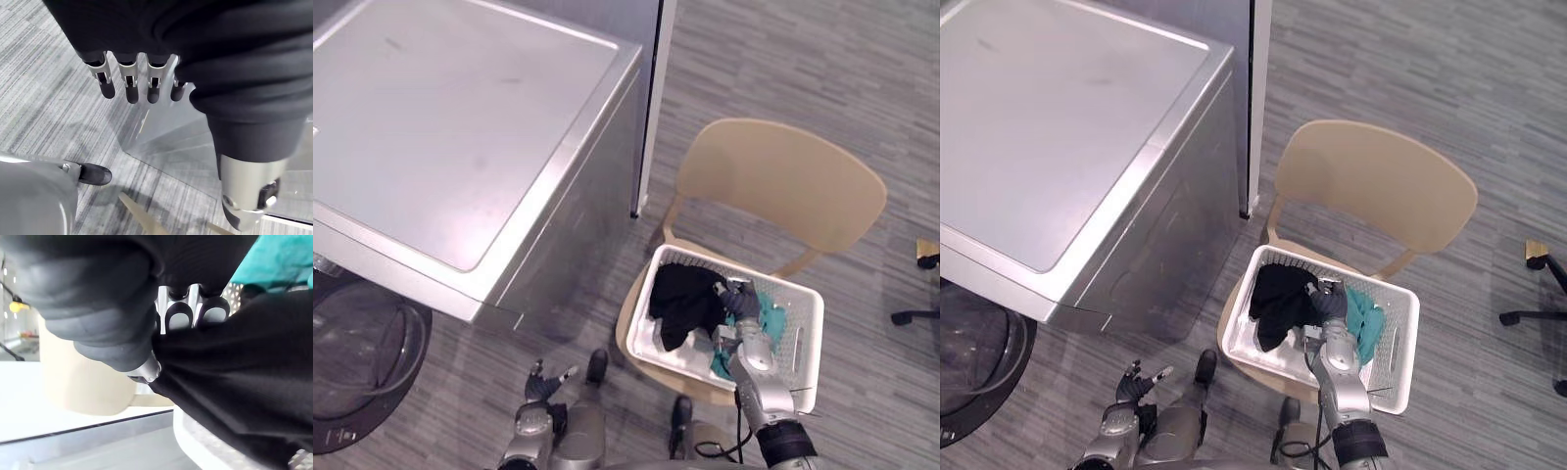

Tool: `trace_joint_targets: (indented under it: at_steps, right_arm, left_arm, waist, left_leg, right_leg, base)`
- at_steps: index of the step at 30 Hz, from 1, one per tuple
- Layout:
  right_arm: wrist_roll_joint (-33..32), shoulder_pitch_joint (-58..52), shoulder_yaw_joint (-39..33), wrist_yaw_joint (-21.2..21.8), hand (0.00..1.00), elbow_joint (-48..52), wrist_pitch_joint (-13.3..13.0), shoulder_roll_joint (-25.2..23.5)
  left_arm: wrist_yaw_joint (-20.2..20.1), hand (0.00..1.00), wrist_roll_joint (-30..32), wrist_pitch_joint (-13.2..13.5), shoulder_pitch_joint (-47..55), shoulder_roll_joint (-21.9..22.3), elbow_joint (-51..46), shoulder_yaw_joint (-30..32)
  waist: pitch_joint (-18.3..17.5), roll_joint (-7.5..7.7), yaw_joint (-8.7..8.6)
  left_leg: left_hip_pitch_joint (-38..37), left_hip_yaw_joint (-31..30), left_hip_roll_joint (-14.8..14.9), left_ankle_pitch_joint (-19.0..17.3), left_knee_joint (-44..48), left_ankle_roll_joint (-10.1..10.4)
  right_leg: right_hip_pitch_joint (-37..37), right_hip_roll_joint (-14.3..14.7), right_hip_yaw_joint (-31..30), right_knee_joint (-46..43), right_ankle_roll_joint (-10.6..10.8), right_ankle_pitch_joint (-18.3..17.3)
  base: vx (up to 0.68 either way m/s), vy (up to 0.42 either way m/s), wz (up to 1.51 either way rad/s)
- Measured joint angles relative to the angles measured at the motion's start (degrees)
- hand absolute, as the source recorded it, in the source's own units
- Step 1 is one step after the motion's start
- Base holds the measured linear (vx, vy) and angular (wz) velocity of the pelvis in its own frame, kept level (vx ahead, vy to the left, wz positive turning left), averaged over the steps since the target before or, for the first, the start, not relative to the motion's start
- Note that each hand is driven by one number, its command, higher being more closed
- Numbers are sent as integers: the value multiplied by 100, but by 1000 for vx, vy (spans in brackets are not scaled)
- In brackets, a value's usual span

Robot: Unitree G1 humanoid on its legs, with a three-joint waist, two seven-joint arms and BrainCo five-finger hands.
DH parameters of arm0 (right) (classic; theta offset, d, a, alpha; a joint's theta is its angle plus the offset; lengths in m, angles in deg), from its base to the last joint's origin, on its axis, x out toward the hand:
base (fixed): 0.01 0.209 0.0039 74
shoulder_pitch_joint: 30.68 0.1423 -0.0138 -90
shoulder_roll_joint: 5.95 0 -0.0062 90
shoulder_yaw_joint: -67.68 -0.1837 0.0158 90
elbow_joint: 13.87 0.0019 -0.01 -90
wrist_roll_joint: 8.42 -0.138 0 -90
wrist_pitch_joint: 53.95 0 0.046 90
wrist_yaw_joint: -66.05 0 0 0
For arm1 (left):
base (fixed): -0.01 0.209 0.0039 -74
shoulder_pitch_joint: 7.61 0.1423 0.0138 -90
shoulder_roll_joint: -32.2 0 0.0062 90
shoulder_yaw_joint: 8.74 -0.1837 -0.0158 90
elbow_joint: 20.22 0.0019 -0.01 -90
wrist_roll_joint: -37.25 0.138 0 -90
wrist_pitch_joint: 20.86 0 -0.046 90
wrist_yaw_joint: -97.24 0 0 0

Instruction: Pick up the laundry basket with both hands and put the clothes into the washing machine.

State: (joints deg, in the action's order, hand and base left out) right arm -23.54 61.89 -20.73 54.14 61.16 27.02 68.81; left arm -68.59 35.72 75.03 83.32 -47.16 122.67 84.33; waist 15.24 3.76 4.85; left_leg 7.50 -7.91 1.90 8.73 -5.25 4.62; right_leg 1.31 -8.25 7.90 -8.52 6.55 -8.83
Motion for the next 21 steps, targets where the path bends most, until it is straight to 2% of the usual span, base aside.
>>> trace_joint_targets:
  at_steps: [2,5,7,12,16,20,21]
  right_arm:
    - [-591,-65,1,180,100,206,-157,-41]
    - [-1559,-162,51,525,100,702,-367,-50]
    - [-1882,-198,150,656,100,1002,-453,-46]
    - [-2149,-188,576,764,100,1571,-601,-32]
    - [-2153,-199,629,847,100,2008,-622,56]
    - [-2141,-198,845,860,100,2525,-636,296]
    - [-2131,-198,853,860,100,2697,-637,343]
  left_arm:
    - [-42,0,16,-17,51,-3,46,102]
    - [-64,0,76,-41,60,-3,131,162]
    - [-117,0,120,-36,63,-6,178,182]
    - [-178,0,121,-38,83,-32,353,221]
    - [-179,0,121,-22,105,-52,339,214]
    - [-170,0,119,23,504,-72,-209,73]
    - [-166,0,114,34,729,-74,-673,-82]
  waist:
    - [-91,-2,-79]
    - [-125,-3,-90]
    - [-126,-3,-89]
    - [-256,-33,-102]
    - [-283,-32,-113]
    - [-468,-33,-111]
    - [-492,-28,-98]
  left_leg:
    - [-39,4,2,0,-3,0]
    - [-249,113,17,-9,-11,-9]
    - [-367,285,42,-30,-14,-34]
    - [-581,769,98,-110,-19,-96]
    - [-649,870,99,-148,-24,-91]
    - [-733,819,80,-124,-22,-123]
    - [-803,775,32,-123,-23,-125]
  right_leg:
    - [-43,5,-4,10,-1,4]
    - [-187,18,-112,78,15,50]
    - [-208,23,-280,87,26,67]
    - [-216,60,-826,315,58,358]
    - [-213,47,-938,324,92,395]
    - [-325,12,-906,325,101,402]
    - [-422,3,-841,324,101,401]
  base:
    - [-19,2,-2]
    - [-54,11,-15]
    - [-68,20,-36]
    - [-54,35,-59]
    - [-61,23,-18]
    - [1,-1,5]
    - [2,-2,23]
